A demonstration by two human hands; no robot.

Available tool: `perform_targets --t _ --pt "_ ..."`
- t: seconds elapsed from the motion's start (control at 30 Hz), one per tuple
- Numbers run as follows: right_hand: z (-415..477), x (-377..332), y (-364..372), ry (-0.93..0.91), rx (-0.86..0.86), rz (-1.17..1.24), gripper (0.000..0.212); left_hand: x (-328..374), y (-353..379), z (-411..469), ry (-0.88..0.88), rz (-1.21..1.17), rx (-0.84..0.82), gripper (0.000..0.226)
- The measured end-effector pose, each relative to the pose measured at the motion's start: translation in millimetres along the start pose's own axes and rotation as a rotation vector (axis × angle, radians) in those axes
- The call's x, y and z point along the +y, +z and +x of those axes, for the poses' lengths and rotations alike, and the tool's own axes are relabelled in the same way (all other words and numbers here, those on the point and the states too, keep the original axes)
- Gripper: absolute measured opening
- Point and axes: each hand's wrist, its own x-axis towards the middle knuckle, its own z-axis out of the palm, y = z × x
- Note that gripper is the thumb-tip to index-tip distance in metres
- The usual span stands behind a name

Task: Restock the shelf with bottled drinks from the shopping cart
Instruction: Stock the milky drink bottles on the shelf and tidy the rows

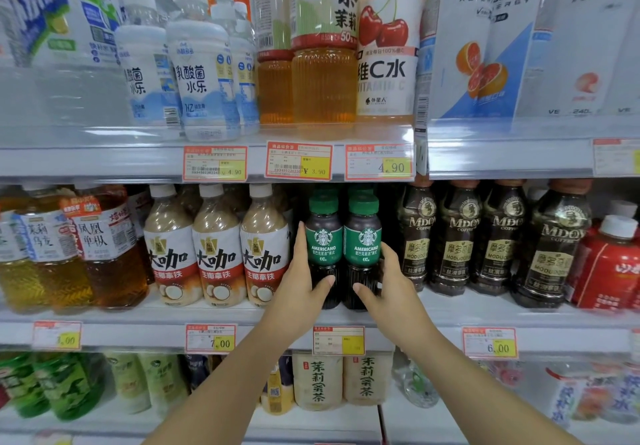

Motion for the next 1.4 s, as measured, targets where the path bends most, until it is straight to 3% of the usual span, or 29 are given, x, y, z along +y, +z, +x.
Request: perform_targets --t 0.8,0.9,1.0,1.1,1.2,1.4 --pt "7.3 -9.2 -1.1 0.006 -0.021 -0.044 0.087 2.0 3.9 3.9 -0.010 0.100 0.042 0.092" --pt "-7.4 -12.1 -19.6 -0.044 -0.002 -0.064 0.089 11.2 11.1 -12.8 0.053 0.222 0.231 0.085" --pt "-28.7 -2.6 -59.7 -0.166 0.144 -0.126 0.065 31.6 32.6 -28.3 0.325 0.314 0.417 0.064" --pt "-43.4 18.1 -104.7 -0.179 0.386 -0.231 0.048 50.4 72.9 -23.3 0.464 0.347 0.306 0.053" --pt "-48.3 40.3 -141.0 -0.090 0.593 -0.261 0.049 63.9 111.7 -6.6 0.372 0.331 0.212 0.064" --pt "-44.8 73.5 -167.7 0.031 0.537 -0.277 0.065 64.2 157.4 24.4 0.137 0.552 0.088 0.080"
